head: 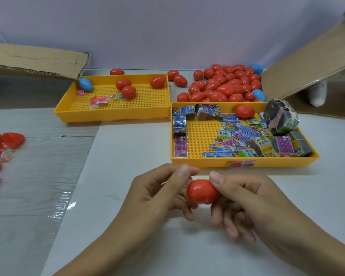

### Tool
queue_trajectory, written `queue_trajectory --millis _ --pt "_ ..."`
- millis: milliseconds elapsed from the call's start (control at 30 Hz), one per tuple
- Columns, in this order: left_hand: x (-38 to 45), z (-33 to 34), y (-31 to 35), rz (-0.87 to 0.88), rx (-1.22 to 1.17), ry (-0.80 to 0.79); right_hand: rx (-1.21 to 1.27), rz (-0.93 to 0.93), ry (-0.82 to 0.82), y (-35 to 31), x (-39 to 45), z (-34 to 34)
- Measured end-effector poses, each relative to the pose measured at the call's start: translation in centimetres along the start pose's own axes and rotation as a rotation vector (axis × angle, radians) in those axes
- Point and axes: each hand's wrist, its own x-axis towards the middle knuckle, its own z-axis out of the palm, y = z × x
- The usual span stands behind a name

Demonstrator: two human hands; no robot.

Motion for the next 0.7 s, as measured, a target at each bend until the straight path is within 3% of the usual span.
queue_trajectory --millis 267,467,700 --pt "0.02 -0.08 0.01 -0.088 -0.071 -0.021 0.03 -0.156 0.001 0.19 -0.16 -0.39" --pt "-0.11 -0.62 -0.19 0.066 -0.048 -0.012 -0.113 -0.326 0.056 0.56 -0.19 -0.66" --pt "-0.13 -0.53 -0.25 0.197 -0.071 -0.045 -0.05 -0.385 0.114 0.64 -0.02 -0.92"
